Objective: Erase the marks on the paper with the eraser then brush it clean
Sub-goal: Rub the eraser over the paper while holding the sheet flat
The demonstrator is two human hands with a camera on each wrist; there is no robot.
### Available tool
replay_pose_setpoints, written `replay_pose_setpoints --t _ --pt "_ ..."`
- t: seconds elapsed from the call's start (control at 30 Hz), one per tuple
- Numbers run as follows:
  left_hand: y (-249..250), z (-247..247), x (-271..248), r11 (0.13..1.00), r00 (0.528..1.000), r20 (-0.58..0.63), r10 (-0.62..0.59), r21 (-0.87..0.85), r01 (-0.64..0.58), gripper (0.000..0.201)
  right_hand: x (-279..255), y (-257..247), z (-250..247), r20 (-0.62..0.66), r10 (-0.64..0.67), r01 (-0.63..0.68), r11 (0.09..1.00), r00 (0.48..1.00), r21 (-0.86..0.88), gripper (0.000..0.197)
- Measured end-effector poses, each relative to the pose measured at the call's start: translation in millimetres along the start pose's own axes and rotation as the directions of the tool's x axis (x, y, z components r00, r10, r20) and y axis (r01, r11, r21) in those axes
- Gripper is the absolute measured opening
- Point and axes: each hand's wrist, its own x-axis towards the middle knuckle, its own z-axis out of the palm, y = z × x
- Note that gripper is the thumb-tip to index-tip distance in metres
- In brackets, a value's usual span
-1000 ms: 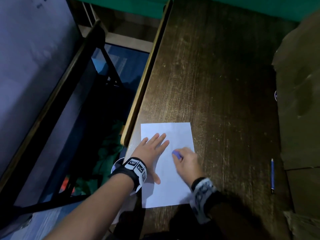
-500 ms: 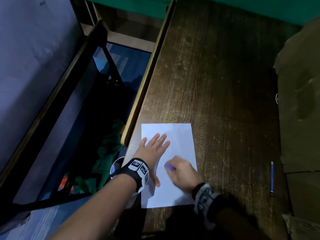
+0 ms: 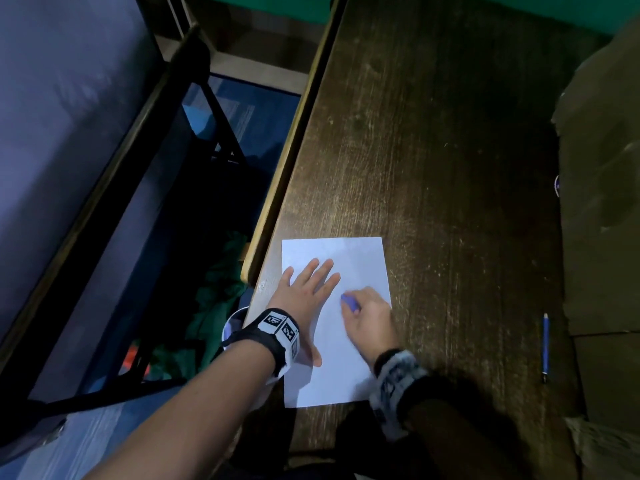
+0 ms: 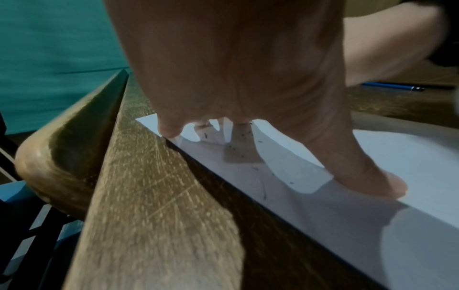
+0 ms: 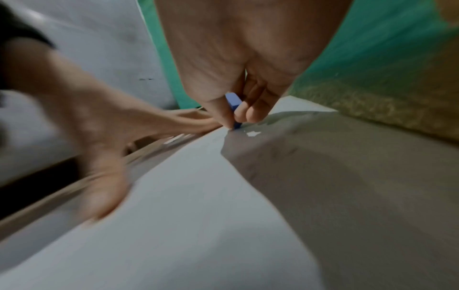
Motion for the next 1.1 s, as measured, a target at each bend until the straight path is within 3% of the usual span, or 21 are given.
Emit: replay_pose_setpoints --t 0.07,0.13,0.17,0.23,0.3,0.33,0.4,0.47,0.5,0.53,0.6,0.67,0.73,0.77,0.83,0.9,0.97,1.03,1.1 --pt "0 0 1 1.000 1.000 0.002 -0.006 0.003 0.006 0.166 -42 -15 3 0.214 -0.190 0.181 0.982 0.958 0.060 0.006" --pt "-2 -2 1 1.000 1.000 0.003 -0.003 -0.001 0.003 0.166 -44 -10 -7 0.382 -0.271 0.255 0.962 0.884 0.094 0.008" --pt "-2 -1 1 1.000 1.000 0.003 -0.001 -0.001 0.001 0.166 -26 -6 -12 0.379 -0.223 0.214 0.975 0.898 0.067 0.007" --pt "-2 -1 1 1.000 1.000 -0.001 0.004 0.005 -0.004 0.166 14 2 -17 0.179 -0.020 0.025 0.999 0.984 -0.027 0.008" --pt "0 -1 0 1.000 1.000 0.001 0.003 0.014 -0.003 0.166 30 11 -15 -0.052 0.087 -0.090 0.995 0.995 -0.042 0.009" --pt "0 -1 0 1.000 1.000 0.000 0.000 0.016 0.000 0.166 23 7 -10 -0.068 0.084 -0.085 0.996 0.994 -0.019 0.011" --pt "-1 0 1 1.000 1.000 0.001 -0.004 0.003 0.004 0.166 -16 -8 1 0.081 -0.045 0.043 0.999 0.996 0.026 0.016" --pt "-2 0 1 1.000 1.000 0.004 -0.002 -0.009 0.002 0.166 -45 -12 -2 0.284 -0.217 0.209 0.976 0.934 0.059 0.011" --pt "-2 -1 1 1.000 1.000 0.002 0.001 -0.009 -0.001 0.165 -37 -7 -6 0.328 -0.221 0.206 0.975 0.918 0.080 0.007" --pt "-2 -2 1 1.000 1.000 0.004 0.002 -0.010 -0.002 0.165 -18 -2 -9 0.311 -0.158 0.148 0.987 0.937 0.057 0.005" --pt "-3 -2 1 1.000 1.000 0.010 0.004 -0.009 -0.004 0.165 25 12 -17 0.069 0.049 -0.047 0.999 0.996 -0.019 0.008" --pt "-2 -2 0 1.000 1.000 0.011 0.003 -0.003 -0.003 0.166 45 22 -20 -0.132 0.145 -0.149 0.988 0.981 -0.027 0.011" --pt "-1 -1 -1 1.000 1.000 0.013 0.001 -0.007 -0.001 0.166 20 10 -11 -0.081 0.114 -0.116 0.993 0.990 -0.018 0.011" --pt "-1 -1 0 1.000 1.000 0.009 -0.002 -0.012 0.002 0.165 -4 -1 -6 0.019 0.023 -0.023 1.000 1.000 -0.005 0.008" --pt "-2 -2 0 1.000 1.000 0.007 -0.002 -0.018 0.002 0.165 -44 -8 -5 0.225 -0.207 0.211 0.978 0.952 0.008 0.002" --pt "-3 -3 0 1.000 1.000 0.010 0.003 -0.021 -0.003 0.165 -24 0 -12 0.294 -0.205 0.211 0.977 0.933 0.014 0.005" --pt "-2 -4 0 1.000 1.000 0.018 0.007 -0.020 -0.007 0.166 13 9 -18 0.103 -0.060 0.062 0.998 0.993 -0.022 0.007" --pt "-1 -5 -1 1.000 1.000 0.026 0.007 -0.017 -0.007 0.166 27 17 -15 -0.084 0.041 -0.044 0.999 0.996 -0.029 0.009" --pt "0 -4 -3 1.000 1.000 0.022 0.004 -0.029 -0.003 0.165 1 4 -2 -0.071 0.031 -0.031 1.000 0.997 -0.002 0.008"
